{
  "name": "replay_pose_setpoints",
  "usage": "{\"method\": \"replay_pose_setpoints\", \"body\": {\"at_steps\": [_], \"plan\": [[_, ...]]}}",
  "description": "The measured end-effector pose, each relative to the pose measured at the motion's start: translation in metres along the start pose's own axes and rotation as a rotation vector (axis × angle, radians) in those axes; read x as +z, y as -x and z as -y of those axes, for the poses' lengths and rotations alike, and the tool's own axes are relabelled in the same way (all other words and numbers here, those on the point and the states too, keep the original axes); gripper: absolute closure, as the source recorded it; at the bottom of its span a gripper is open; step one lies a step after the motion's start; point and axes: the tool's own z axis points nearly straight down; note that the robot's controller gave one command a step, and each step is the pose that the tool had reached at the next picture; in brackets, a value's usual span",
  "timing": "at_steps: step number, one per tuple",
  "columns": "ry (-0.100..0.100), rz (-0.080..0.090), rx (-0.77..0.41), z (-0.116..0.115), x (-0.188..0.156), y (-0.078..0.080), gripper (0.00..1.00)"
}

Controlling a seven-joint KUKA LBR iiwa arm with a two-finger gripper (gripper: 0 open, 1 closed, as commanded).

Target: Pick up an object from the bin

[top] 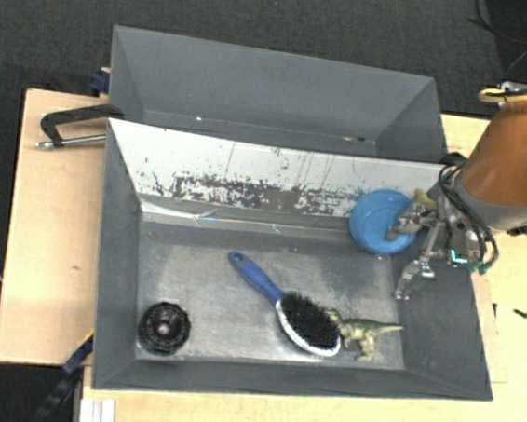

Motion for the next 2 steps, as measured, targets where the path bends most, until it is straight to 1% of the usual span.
{"method": "replay_pose_setpoints", "body": {"at_steps": [1, 2], "plan": [[0.003, -0.003, 0.202, -0.011, 0.04, 0.002, 0.0], [0.0, 0.008, 0.303, -0.042, 0.008, 0.016, 0.0]]}}
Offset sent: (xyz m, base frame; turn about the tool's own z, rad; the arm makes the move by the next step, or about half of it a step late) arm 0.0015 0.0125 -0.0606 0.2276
